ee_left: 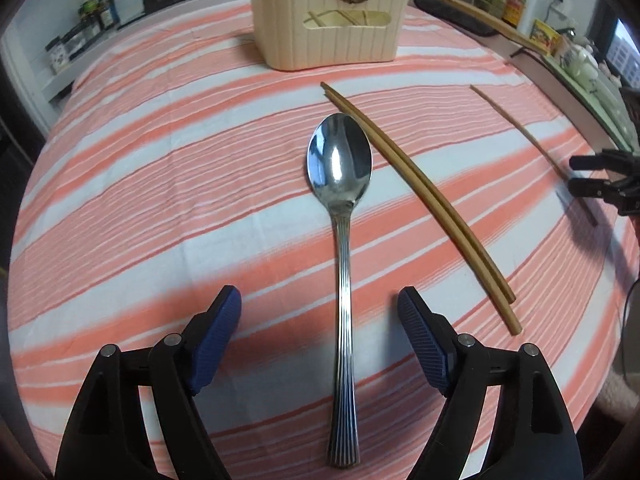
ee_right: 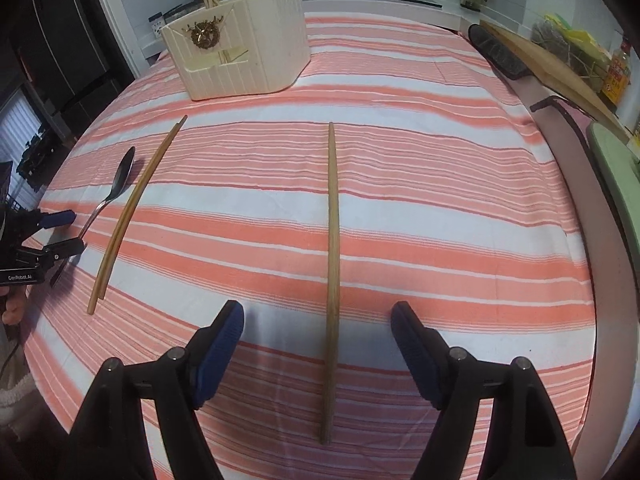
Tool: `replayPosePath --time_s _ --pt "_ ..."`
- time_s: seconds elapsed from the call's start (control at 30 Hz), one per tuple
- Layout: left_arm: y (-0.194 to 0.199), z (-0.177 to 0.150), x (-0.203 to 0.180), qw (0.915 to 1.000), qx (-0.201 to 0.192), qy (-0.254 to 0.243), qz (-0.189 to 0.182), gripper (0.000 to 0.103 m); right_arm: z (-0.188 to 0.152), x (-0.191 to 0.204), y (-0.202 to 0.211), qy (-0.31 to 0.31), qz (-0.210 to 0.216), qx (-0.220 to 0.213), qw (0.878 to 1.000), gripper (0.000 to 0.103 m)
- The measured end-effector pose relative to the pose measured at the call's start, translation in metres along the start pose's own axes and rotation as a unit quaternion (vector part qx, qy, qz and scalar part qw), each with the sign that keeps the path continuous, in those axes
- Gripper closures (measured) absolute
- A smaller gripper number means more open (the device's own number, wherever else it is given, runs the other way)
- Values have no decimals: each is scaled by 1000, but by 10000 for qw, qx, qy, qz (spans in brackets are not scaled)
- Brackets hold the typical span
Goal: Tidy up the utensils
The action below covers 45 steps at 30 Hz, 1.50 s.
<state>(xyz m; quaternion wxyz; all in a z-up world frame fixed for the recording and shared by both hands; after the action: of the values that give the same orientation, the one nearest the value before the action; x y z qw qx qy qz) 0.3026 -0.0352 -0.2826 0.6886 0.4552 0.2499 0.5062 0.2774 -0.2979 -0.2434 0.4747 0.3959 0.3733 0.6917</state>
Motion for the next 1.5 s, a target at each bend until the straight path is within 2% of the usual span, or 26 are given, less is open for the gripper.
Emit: replayPosePath --time_s 0.17,0.23,0.33,0.37,0.4,0.43,0.47,0.5,0.53,0.6,0.67,0.8,0.9,1.03,1.17,1.5 --pt "-17 32 -2 9999 54 -81 -54 20 18 -3 -15 266 81 462 9985 26" --pt "-22 43 -4 9999 86 -72 -97 20 31 -6 -26 344 -20 565 9978 31" --pt "-28 57 -6 9998 128 -63 -113 22 59 -12 -38 366 -167 479 9980 34" --pt "-30 60 -7 9999 121 -79 -88 24 71 -15 -42 268 -154 423 9986 40" --pt "-30 64 -8 9999 86 -100 -57 32 82 -18 -45 151 -126 325 9993 43" --pt "-30 67 -11 9999 42 -111 -73 46 92 -21 -50 43 -80 277 9996 56" --pt "-30 71 -13 9999 -23 -102 -105 55 102 -25 -51 -20 -186 166 9997 74" --pt "-30 74 -14 9999 -25 -86 -135 61 109 -29 -55 -94 -231 127 9996 86" --pt "-30 76 -13 9999 -7 -40 -144 61 114 -32 -57 -221 -159 87 9996 96" --pt "-29 77 -8 9997 -46 95 -198 62 119 -37 -52 -507 0 -89 9987 97" --pt "-16 76 2 9992 -218 271 -196 62 123 -32 -29 -606 339 -516 9962 97" --pt "29 79 19 9956 -729 536 -230 62 121 -11 45 -344 654 -1508 9858 97" --pt "68 78 26 9907 -1149 668 -296 62 116 6 93 -115 714 -1991 9773 97" --pt "109 73 35 9831 -1586 832 -391 62 108 23 133 114 602 -2423 9683 97" --pt "134 69 41 9764 -1855 1004 -468 62 108 36 159 270 482 -2793 9586 97" --pt "178 83 62 9687 -2119 1125 -633 62 138 63 188 585 392 -3147 9466 97"
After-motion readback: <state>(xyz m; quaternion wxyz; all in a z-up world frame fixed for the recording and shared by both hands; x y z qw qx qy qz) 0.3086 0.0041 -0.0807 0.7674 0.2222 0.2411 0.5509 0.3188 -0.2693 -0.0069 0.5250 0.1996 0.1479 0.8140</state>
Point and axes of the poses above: each gripper's, at about its wrist camera, not at the fingertips, and y roughly against the way its jaws point, x to its left, z to its top, the point moved 6 cm from there along -y, roughly the way its jaws point, and after that the axes turned 7 degrees about z, right-handed, at the moved point
